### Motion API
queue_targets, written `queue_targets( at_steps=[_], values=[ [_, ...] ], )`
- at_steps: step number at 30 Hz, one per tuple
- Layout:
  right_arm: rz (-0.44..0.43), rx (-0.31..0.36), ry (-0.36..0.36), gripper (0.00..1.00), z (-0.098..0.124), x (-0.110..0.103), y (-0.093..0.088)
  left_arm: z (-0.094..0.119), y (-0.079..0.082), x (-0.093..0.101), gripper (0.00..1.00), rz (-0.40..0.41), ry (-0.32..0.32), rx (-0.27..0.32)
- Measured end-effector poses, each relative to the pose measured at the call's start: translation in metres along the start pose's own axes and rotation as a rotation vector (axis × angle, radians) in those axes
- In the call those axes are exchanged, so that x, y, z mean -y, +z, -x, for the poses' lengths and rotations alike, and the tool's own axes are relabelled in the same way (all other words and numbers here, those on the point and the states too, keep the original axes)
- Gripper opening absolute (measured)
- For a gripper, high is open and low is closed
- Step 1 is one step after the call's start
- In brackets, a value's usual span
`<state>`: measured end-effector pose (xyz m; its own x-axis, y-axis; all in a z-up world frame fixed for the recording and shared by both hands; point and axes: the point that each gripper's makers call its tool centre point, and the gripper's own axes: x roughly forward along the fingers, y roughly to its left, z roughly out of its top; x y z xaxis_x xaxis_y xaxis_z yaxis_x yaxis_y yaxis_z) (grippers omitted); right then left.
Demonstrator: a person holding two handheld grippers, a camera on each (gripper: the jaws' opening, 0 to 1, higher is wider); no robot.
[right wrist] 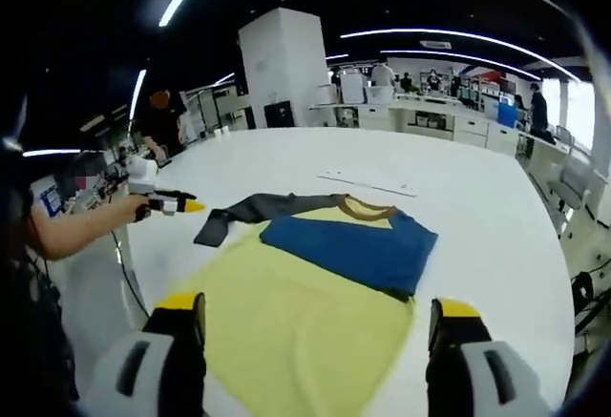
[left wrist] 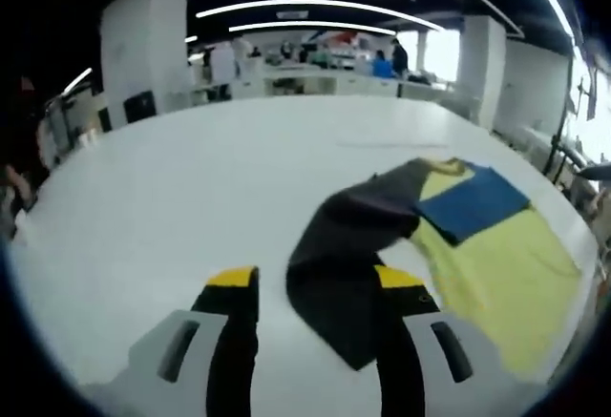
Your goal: Fold the garment on the visible template until the final outline fits inside the template.
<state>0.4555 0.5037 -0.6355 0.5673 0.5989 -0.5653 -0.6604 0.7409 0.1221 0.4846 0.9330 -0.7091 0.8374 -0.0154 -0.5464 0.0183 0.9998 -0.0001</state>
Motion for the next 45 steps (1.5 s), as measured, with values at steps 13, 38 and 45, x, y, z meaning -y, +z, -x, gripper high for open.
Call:
queue_targets(
  at_steps=[13,38,45],
  values=[
    [-0.003,-0.028,0.012,0.99,-0.001,-0.004,-0.002,-0.040,-0.023,-0.022,0.33,-0.013,0.038,-0.070],
    [-0.026,-0.054,-0.055,0.97,0.001,0.004,-0.010,-0.047,-0.021,-0.024,0.00,0.109,0.127,-0.036],
    [-0.034,-0.054,-0.069,0.96,0.004,0.007,-0.012,-0.022,-0.009,-0.020,0.00,0.093,0.166,0.022]
  ],
)
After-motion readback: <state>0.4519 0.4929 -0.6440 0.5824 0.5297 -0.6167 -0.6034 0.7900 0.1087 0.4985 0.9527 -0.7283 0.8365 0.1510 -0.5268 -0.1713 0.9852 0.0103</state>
